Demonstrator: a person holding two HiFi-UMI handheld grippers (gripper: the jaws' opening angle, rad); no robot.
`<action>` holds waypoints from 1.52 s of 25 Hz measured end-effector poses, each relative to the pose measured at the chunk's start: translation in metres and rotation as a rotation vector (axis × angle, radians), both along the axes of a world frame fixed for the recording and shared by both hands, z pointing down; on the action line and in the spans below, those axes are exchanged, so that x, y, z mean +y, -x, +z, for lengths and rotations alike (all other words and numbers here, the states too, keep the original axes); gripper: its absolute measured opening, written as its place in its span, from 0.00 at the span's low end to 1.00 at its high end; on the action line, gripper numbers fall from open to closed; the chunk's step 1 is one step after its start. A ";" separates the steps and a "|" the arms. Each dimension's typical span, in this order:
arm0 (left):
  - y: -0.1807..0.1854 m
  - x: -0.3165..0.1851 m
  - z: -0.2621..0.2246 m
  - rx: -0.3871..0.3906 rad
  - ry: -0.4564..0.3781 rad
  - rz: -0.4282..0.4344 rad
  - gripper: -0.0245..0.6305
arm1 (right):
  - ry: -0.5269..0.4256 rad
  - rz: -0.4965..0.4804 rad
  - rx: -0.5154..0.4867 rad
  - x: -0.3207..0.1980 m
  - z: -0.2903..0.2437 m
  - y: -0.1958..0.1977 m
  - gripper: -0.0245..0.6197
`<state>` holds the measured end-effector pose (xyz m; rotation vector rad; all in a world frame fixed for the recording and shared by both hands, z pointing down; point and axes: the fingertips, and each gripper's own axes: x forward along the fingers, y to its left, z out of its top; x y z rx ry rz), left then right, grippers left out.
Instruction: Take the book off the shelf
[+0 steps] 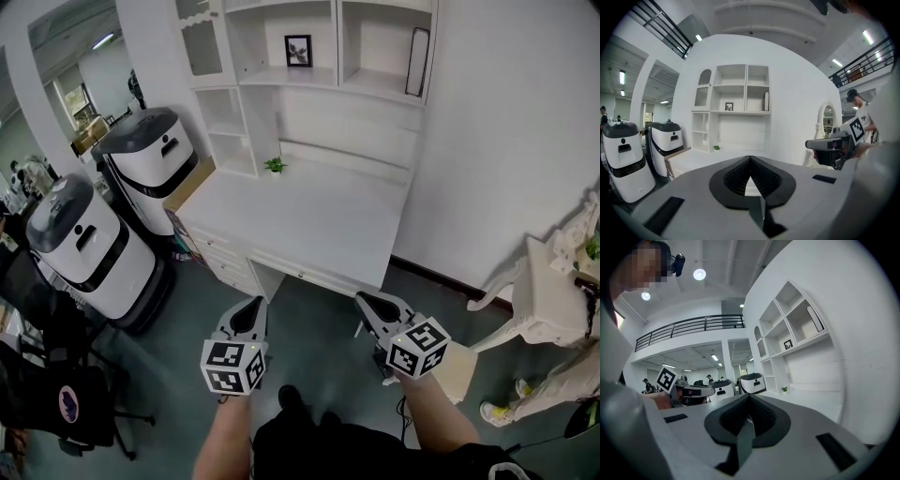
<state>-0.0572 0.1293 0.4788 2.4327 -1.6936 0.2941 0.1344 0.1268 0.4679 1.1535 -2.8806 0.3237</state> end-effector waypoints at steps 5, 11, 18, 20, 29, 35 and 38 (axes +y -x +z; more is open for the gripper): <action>0.002 -0.044 0.008 0.027 0.012 0.024 0.05 | 0.015 0.025 0.017 -0.036 0.007 0.002 0.06; 0.008 -0.126 0.000 0.030 -0.005 0.083 0.05 | 0.007 0.083 0.031 -0.105 0.000 0.008 0.06; 0.038 -0.234 -0.019 0.024 -0.014 0.157 0.05 | 0.024 0.142 0.042 -0.201 -0.006 0.044 0.06; 0.051 -0.265 -0.027 0.026 -0.026 0.175 0.05 | 0.025 0.171 0.039 -0.231 -0.010 0.054 0.06; 0.067 -0.358 -0.028 0.054 -0.015 0.263 0.05 | 0.047 0.234 0.073 -0.306 -0.010 0.083 0.06; 0.042 -0.402 -0.024 0.067 0.002 0.298 0.05 | 0.054 0.276 0.066 -0.348 -0.009 0.058 0.06; 0.024 -0.421 -0.033 0.058 -0.006 0.324 0.05 | 0.038 0.295 0.045 -0.370 -0.017 0.040 0.06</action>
